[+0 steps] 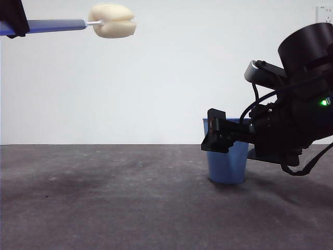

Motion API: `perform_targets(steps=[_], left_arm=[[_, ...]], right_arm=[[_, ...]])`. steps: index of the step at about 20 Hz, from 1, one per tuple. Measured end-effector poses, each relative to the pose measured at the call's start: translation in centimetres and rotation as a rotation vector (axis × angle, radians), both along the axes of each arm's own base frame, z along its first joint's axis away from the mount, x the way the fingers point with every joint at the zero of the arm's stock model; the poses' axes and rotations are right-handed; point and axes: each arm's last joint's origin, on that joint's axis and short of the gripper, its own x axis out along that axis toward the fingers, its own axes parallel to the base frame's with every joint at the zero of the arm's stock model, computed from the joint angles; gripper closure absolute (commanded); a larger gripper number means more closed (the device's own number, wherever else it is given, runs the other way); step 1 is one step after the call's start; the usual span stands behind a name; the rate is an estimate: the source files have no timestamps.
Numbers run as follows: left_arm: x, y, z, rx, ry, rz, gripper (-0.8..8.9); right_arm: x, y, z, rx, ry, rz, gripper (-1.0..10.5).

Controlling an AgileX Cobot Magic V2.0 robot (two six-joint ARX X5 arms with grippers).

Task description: Pick up the cup brush,pick up the cup,insert the brush into the cup,clean the cup,put the cup brush back,put the cup back to the fixed position on the table

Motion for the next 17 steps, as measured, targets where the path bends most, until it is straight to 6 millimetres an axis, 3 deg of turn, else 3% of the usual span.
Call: perform_targets(steps=[1, 3, 9, 11, 14, 17], left_arm=[[0.0, 0.0, 0.0, 0.000, 0.000, 0.000, 8.22], [0.0, 0.0, 0.0, 0.000, 0.000, 0.000, 8.22], [0.0, 0.0, 0.0, 0.000, 0.001, 0.000, 8.22], [-0.1, 0.0, -0.1, 0.005, 0.008, 0.000, 8.22], [-0.1, 0.1, -0.1, 0.011, 0.018, 0.000, 8.22], [-0.3, 0.2, -0.3, 0.035, 0.029, -0.015, 8.22]], right_arm=[[0.1, -0.1, -0.2, 0.001, -0.002, -0.006, 4.7], [0.3, -0.3, -0.4, 0.002, -0.004, -0.015, 6.3], [0.4, -0.5, -0.3, -0.010, -0.014, -0.017, 8.4], [0.4, -0.5, -0.3, -0.019, -0.018, -0.011, 9.7], [0.3, -0.5, -0.3, -0.026, -0.013, 0.013, 9.6], [-0.6, -0.1, 1.2, -0.041, 0.020, 0.066, 9.6]])
